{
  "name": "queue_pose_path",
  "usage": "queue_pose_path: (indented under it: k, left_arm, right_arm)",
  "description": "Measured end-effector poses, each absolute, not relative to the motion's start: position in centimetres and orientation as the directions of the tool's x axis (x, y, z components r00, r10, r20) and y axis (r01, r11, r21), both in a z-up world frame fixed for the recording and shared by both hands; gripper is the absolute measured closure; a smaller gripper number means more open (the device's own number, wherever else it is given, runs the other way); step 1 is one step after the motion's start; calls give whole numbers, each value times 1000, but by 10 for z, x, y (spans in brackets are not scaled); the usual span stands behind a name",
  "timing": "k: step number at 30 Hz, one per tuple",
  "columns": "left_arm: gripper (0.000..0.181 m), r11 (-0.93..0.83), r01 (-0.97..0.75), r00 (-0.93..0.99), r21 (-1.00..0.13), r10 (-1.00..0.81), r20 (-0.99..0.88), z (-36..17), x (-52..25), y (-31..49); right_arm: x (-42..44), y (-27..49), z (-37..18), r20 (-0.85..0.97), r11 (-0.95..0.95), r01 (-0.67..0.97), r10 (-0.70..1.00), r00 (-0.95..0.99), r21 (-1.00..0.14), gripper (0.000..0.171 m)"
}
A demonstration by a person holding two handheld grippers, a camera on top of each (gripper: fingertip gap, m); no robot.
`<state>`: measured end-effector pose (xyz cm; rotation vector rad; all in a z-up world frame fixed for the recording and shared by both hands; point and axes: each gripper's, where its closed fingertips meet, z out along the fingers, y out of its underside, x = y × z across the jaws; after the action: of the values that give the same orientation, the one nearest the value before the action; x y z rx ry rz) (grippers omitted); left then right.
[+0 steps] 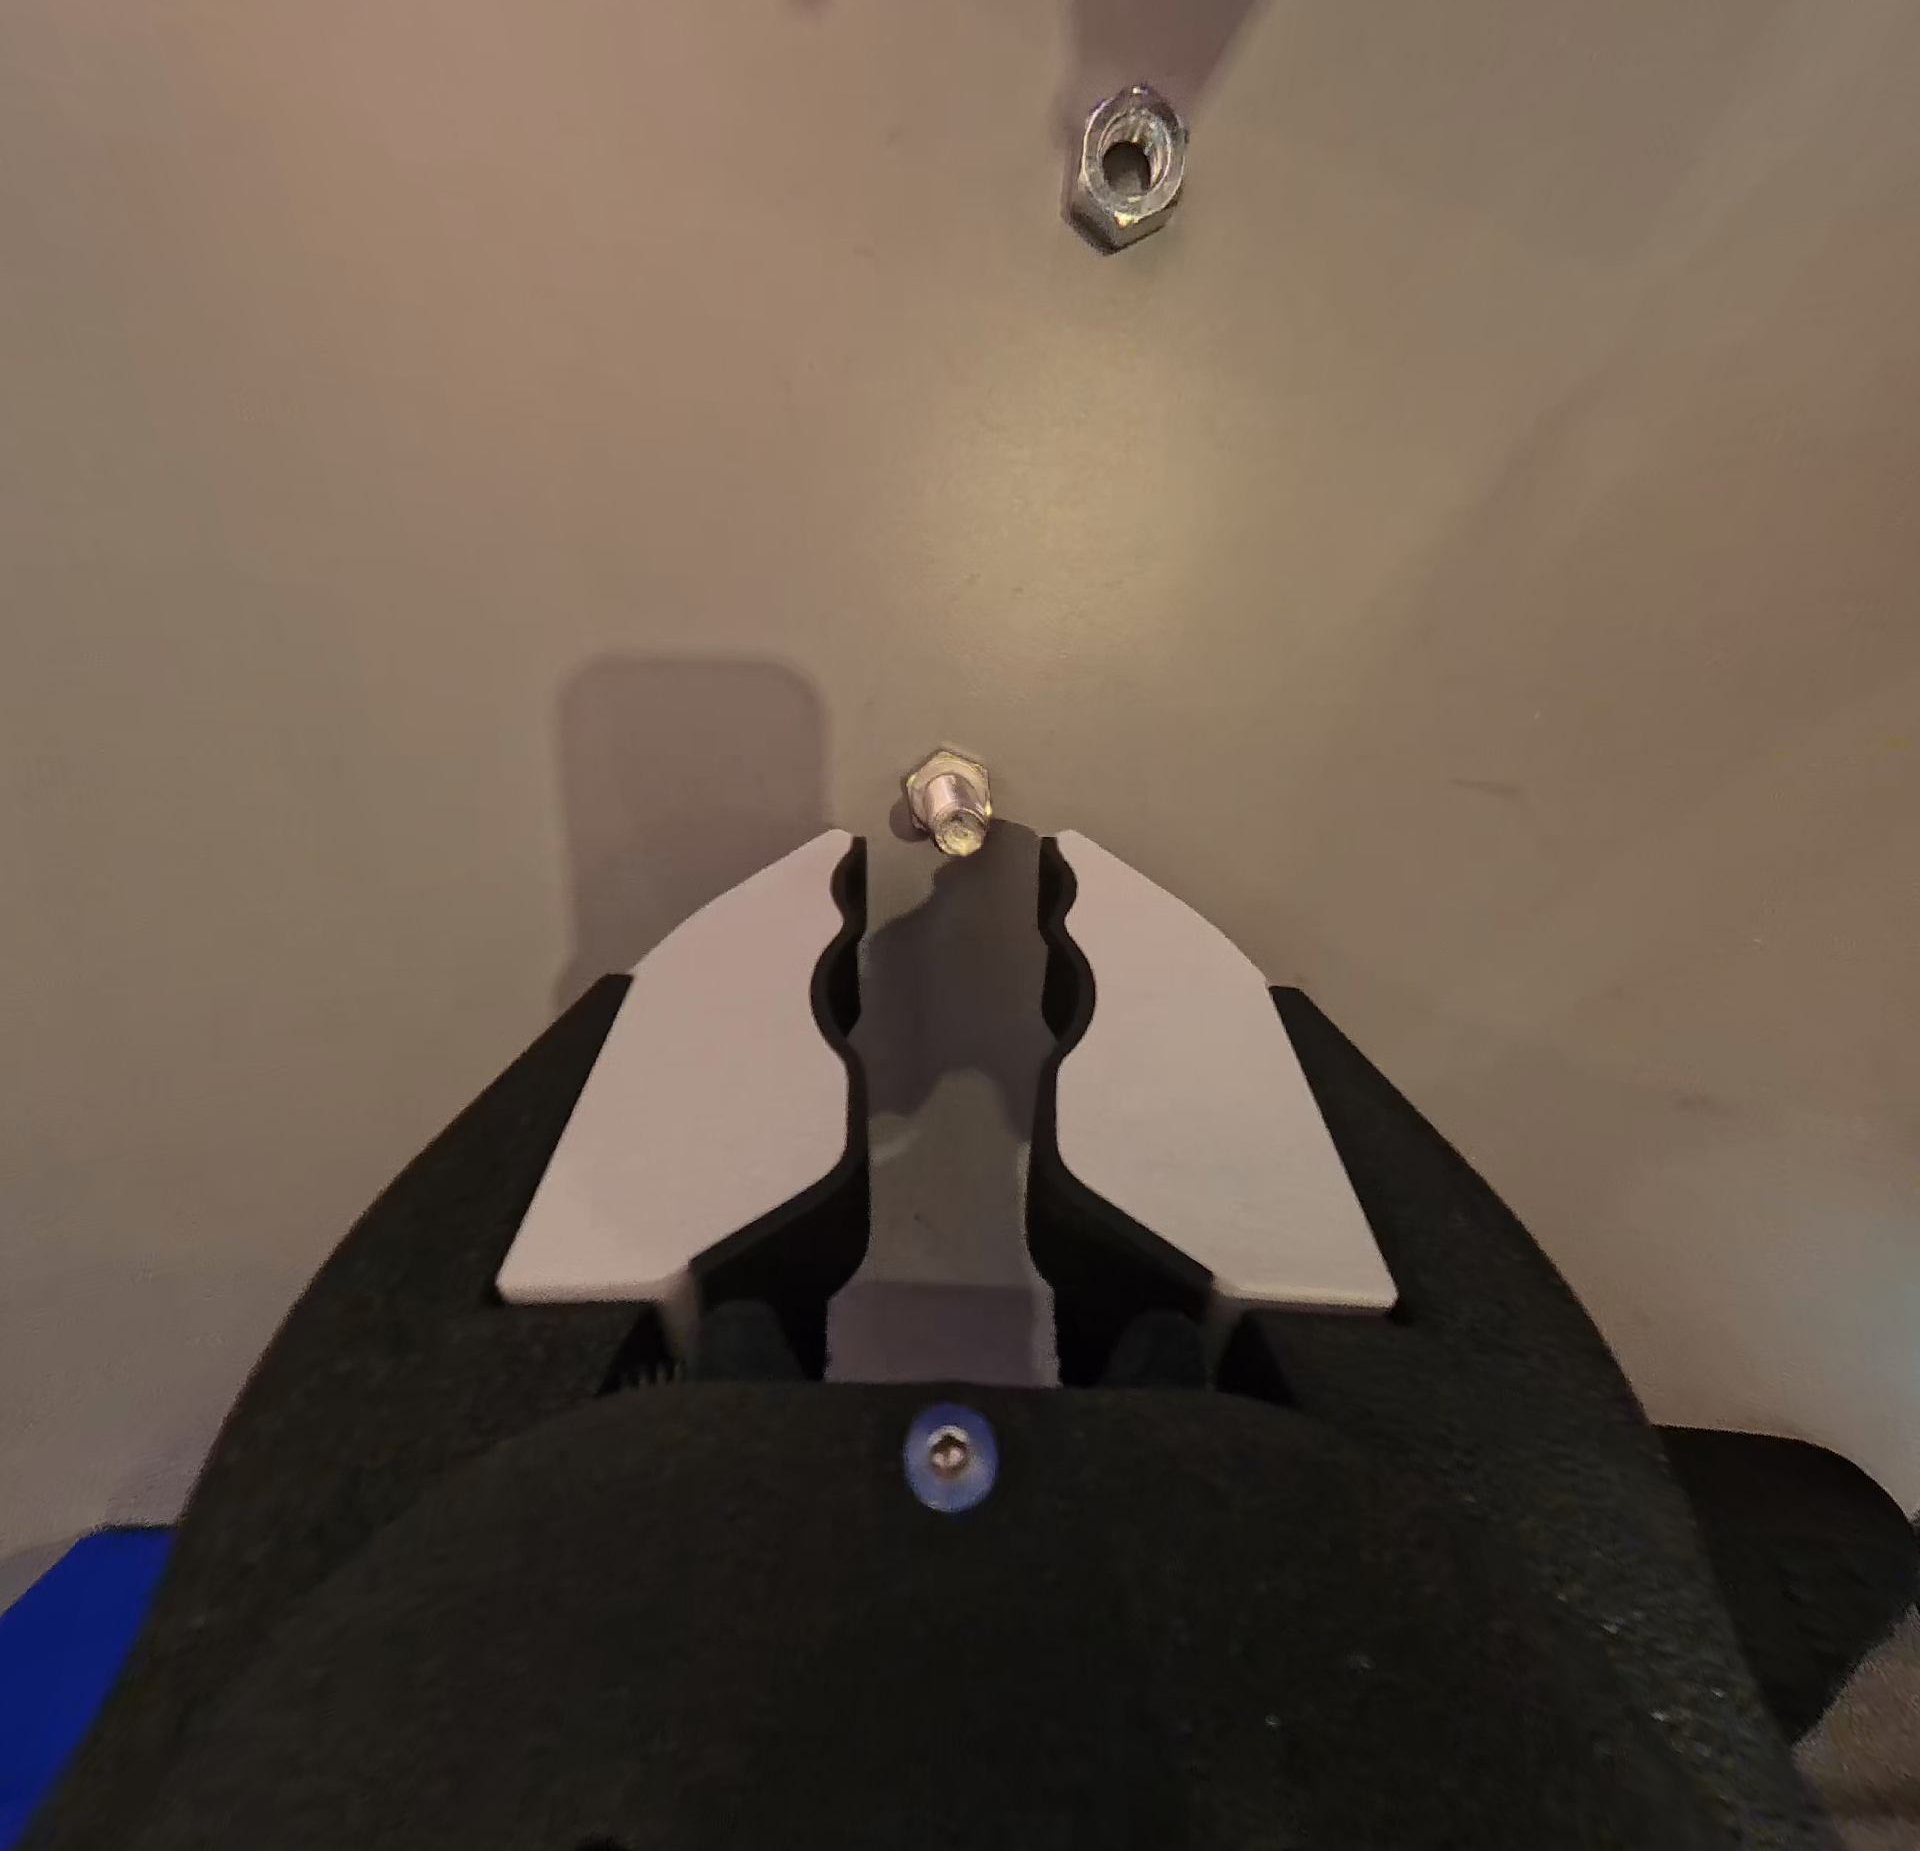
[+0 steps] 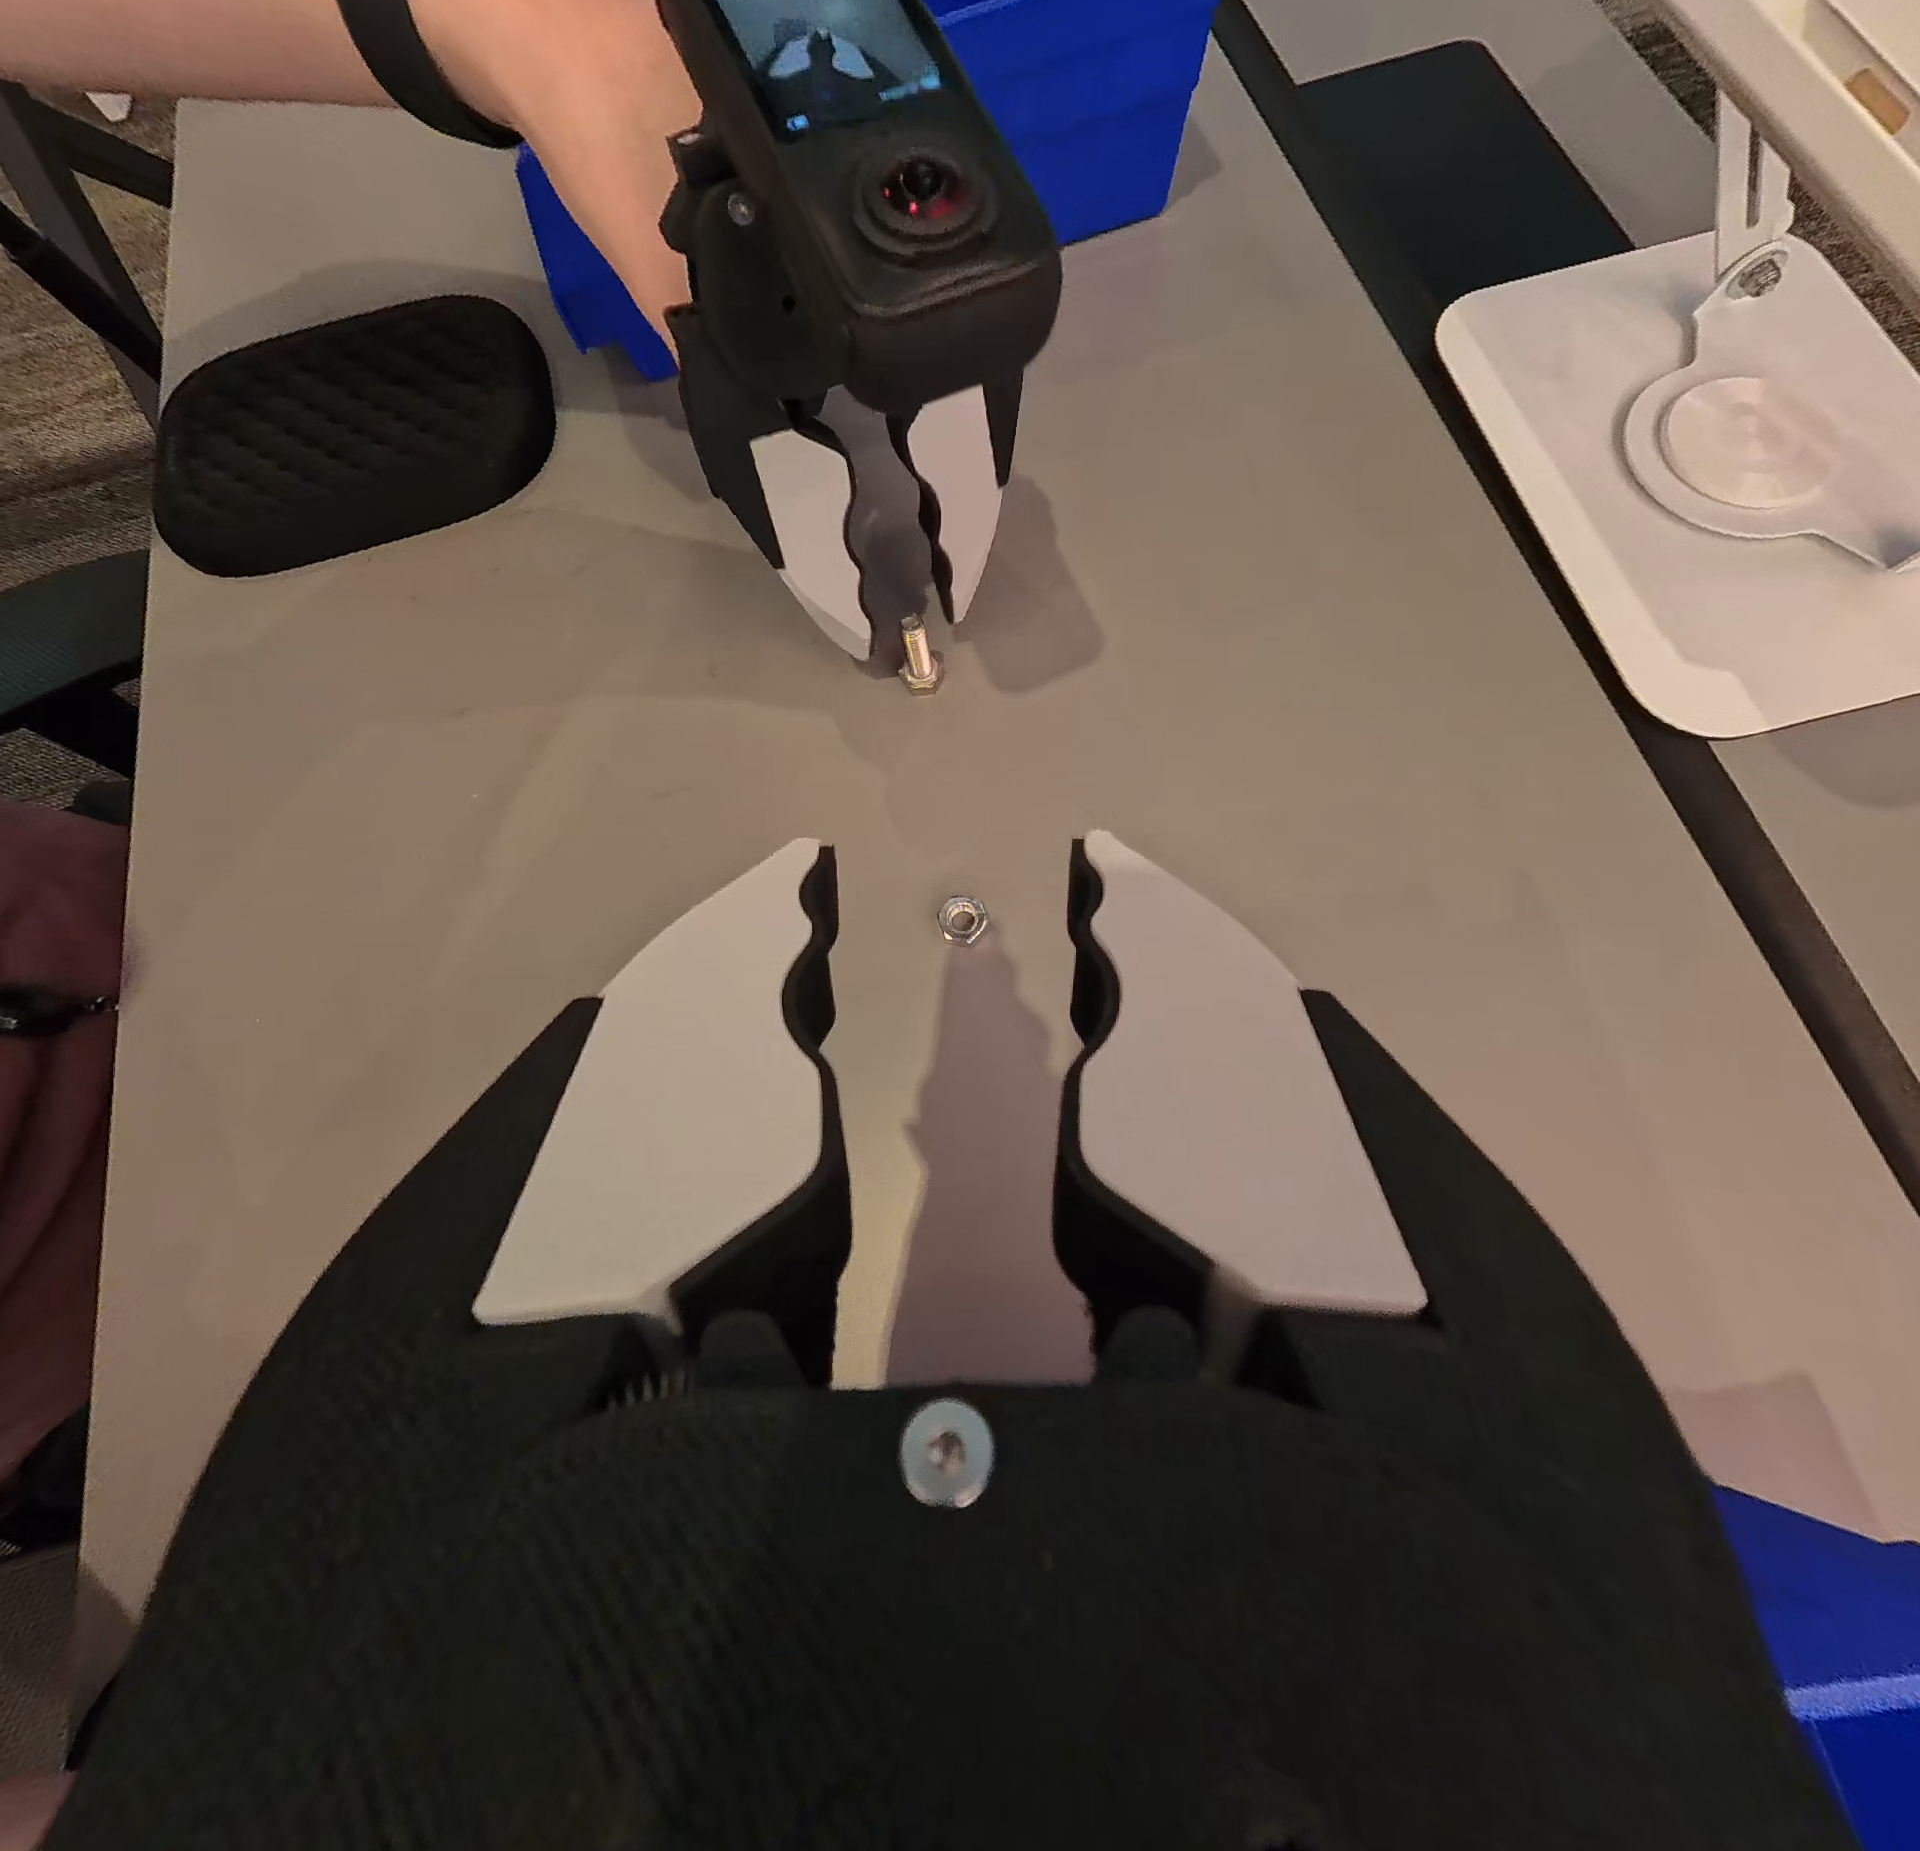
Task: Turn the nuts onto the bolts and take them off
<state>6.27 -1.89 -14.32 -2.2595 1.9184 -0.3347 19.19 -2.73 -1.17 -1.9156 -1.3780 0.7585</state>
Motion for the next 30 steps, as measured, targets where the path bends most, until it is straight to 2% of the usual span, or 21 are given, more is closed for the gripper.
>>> queue_pose_path:
  k: [8,22,30]
  left_arm:
    - [148,-182,-926,180,-330,-983,36,-120,60,-16]
    - [146,-224,-916,234,-333,-972,8,-109,38,-20]
    - [145,-271,-880,327,-391,-941,-85,-88,-1,-42]
  right_arm:
    - [188,-29,-14,-80,-232,590,959,273,-773,128]
    - [180,-28,-29,-98,-257,609,954,282,-750,127]
    - [99,-33,-36,-32,-130,516,980,195,-846,127]
